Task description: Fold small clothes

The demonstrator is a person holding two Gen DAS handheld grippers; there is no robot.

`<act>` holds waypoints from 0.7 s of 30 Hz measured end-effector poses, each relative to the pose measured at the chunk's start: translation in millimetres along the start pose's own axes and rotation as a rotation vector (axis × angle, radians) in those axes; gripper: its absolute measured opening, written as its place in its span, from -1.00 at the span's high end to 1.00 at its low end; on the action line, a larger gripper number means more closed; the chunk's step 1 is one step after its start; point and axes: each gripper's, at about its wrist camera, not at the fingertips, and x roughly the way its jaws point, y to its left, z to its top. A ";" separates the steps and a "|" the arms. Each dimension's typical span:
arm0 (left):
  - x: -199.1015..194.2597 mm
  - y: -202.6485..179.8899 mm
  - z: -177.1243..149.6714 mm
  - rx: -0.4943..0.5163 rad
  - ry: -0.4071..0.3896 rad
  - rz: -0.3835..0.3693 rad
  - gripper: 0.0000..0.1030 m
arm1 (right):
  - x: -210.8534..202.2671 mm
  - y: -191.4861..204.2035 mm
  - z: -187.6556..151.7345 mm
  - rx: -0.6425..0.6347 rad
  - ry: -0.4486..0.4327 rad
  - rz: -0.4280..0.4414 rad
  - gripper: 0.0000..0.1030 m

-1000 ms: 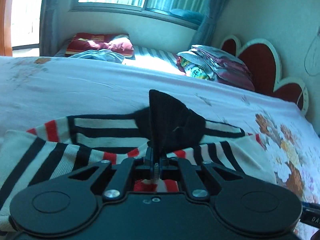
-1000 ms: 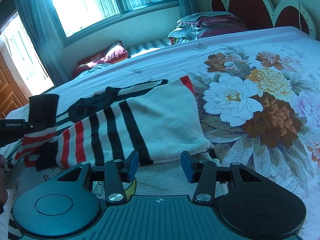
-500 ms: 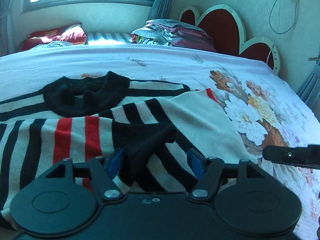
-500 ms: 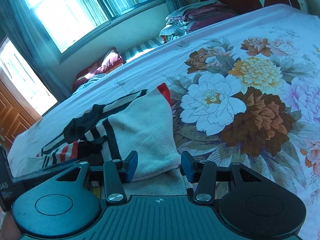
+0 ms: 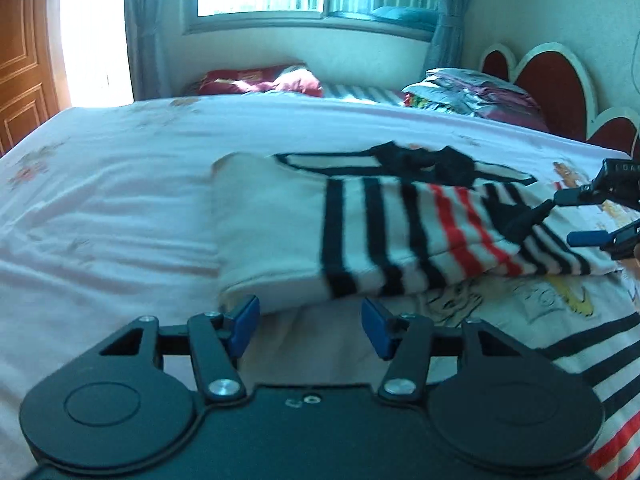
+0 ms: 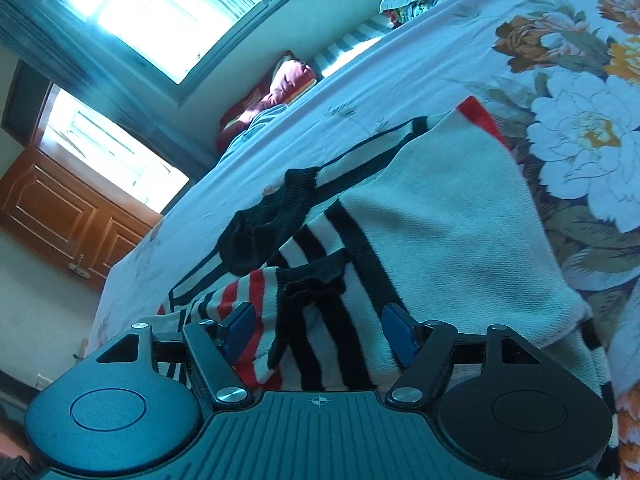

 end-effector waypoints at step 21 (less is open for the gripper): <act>48.1 35.4 19.8 0.054 0.076 0.002 0.61 | -13.7 57.0 -15.0 -0.431 -0.095 -0.150 0.91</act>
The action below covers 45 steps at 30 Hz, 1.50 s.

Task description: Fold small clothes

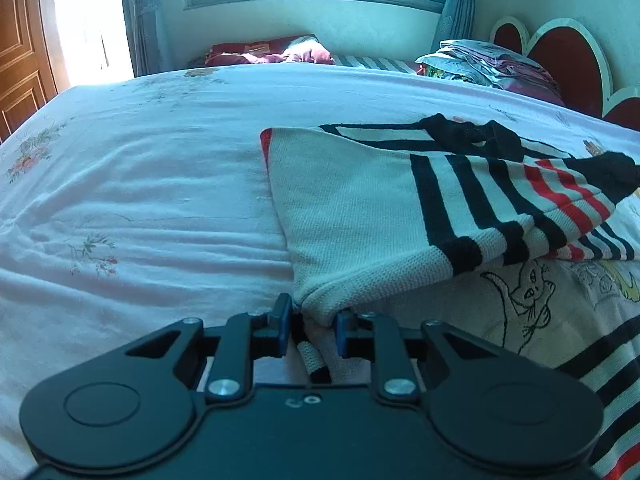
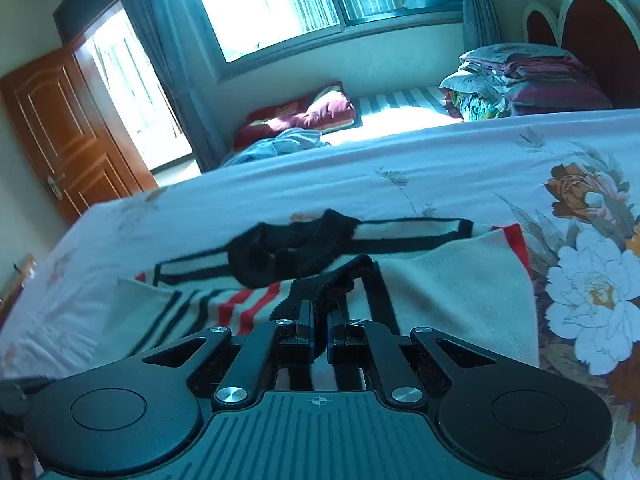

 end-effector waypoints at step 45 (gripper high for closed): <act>85.2 -88.0 97.8 0.080 0.014 -0.314 -0.12 | 96.8 64.7 -11.9 -0.104 0.094 -0.037 0.90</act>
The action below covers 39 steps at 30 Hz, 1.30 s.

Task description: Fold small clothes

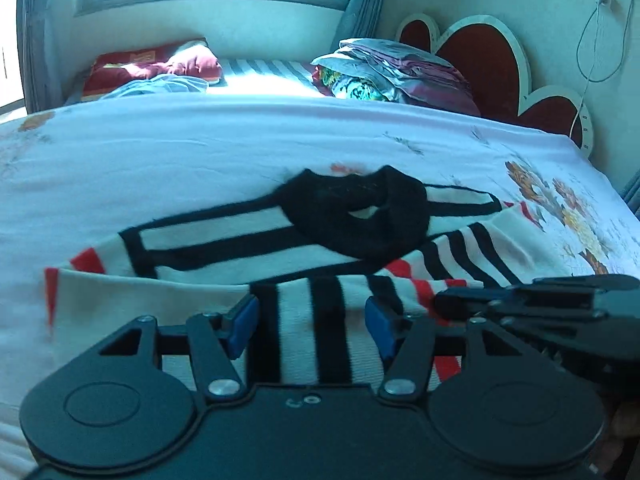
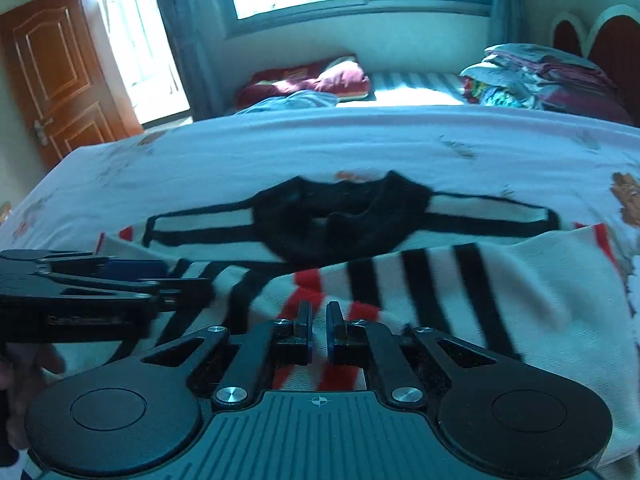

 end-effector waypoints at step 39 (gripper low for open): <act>-108.7 22.0 -97.8 0.053 -0.144 0.187 0.02 | -68.4 -35.4 -53.8 -0.036 -0.062 -0.289 0.49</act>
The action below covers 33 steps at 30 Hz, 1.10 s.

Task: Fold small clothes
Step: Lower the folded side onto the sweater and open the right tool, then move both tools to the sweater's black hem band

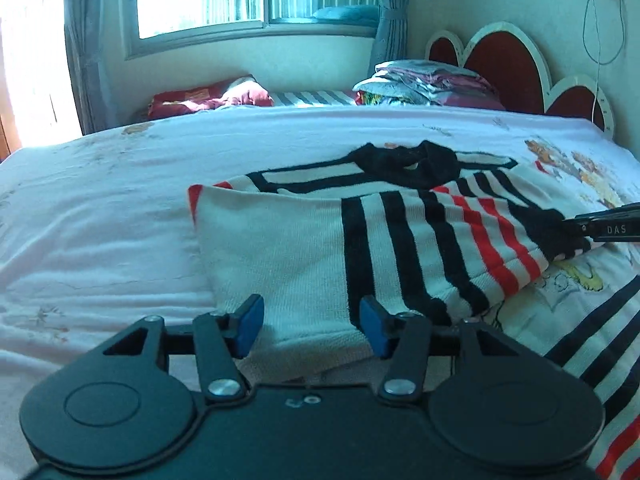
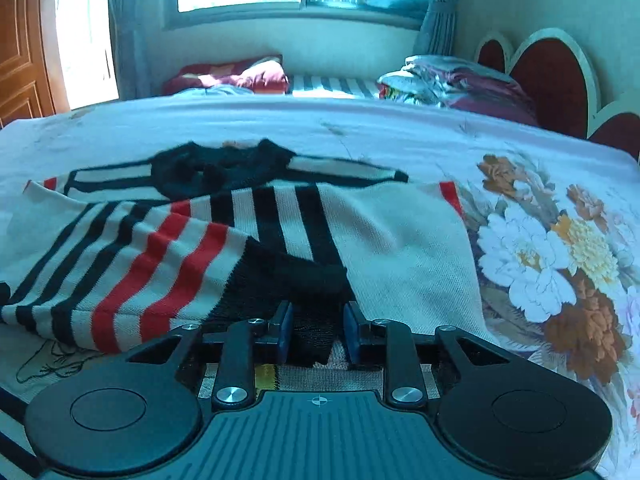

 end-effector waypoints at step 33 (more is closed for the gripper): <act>-12.9 1.3 -20.2 -0.105 0.057 0.022 -0.16 | -19.4 5.0 -18.7 0.023 0.025 -0.014 0.48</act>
